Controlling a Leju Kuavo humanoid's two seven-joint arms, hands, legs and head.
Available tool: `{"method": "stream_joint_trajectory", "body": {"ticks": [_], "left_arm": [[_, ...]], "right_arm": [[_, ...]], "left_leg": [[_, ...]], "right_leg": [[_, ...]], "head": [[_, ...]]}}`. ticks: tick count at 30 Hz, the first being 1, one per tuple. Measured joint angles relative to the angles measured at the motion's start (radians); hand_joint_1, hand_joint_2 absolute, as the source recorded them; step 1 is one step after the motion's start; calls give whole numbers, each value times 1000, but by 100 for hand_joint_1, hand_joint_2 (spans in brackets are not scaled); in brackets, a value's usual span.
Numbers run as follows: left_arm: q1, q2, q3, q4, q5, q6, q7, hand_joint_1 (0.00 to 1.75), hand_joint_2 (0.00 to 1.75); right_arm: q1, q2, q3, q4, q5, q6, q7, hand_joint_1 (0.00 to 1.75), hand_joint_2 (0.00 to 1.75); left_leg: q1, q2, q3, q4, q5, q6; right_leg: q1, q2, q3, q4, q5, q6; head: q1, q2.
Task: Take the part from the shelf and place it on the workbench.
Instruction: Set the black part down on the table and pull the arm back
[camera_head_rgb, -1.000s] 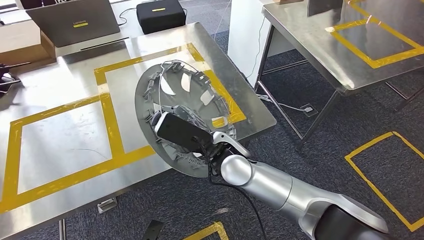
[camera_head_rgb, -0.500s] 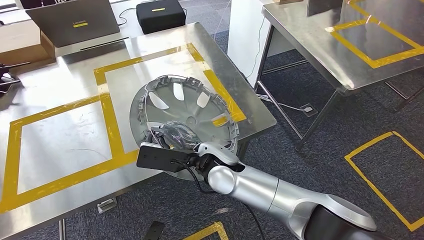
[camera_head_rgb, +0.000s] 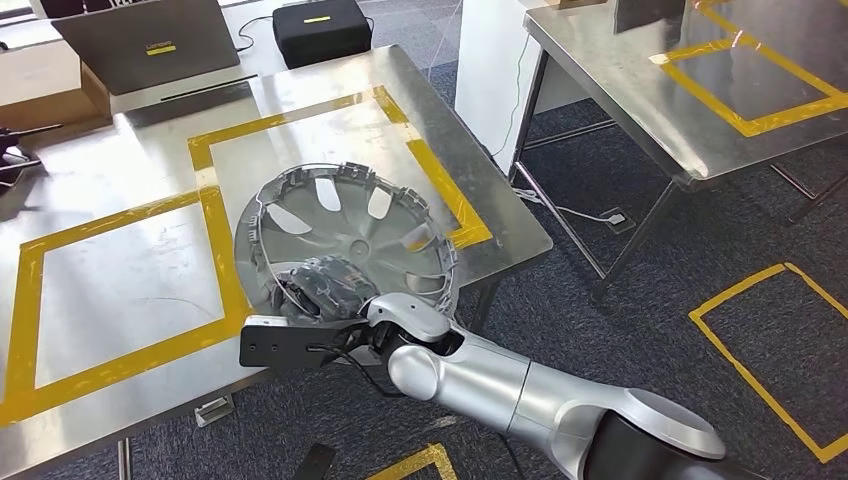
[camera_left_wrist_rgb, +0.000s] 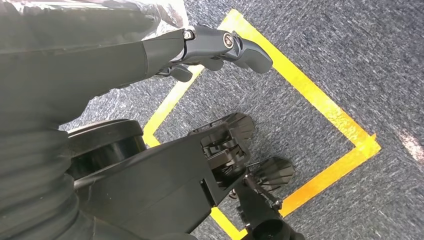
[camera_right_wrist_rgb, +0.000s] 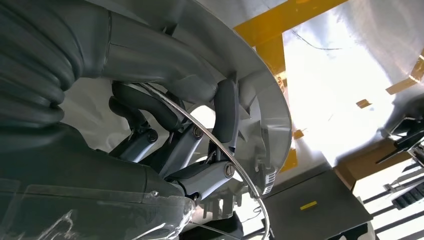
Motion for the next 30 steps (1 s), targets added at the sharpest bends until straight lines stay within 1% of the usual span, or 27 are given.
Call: {"method": "stream_joint_trajectory", "body": {"ticks": [12, 18, 25, 29, 30], "left_arm": [[12, -3, 0, 0, 13, -18, 0, 0, 175], [28, -3, 0, 6, 21, -22, 3, 0, 175], [38, -3, 0, 9, 25, -22, 8, 0, 175], [38, -4, 0, 10, 19, -21, 9, 0, 175], [38, -4, 0, 10, 16, -20, 9, 0, 175]], "right_arm": [[-73, 67, 10, 137, 51, -5, 53, 175, 175], [-102, 83, 11, 221, 69, -21, 68, 175, 175], [-114, 94, 11, 274, 82, -35, 78, 175, 175], [-115, 101, 10, 294, 101, -62, 83, 0, 0], [-115, 102, 10, 298, 105, -72, 82, 0, 0]], "left_leg": [[0, 0, 1, 0, 0, 0], [0, 0, 1, 0, 0, 0], [0, 0, 1, 0, 0, 0], [0, 0, 2, 0, 0, 0], [0, 0, 2, 0, 0, 0]], "right_leg": [[0, 0, 1, 0, 0, 0], [0, 0, 1, -1, 0, 0], [0, 0, 1, -1, 0, 0], [0, 0, 2, -1, 0, 0], [0, 0, 2, -1, 0, 0]], "head": [[0, 0], [0, 0], [0, 0], [0, 0], [0, 0]]}}
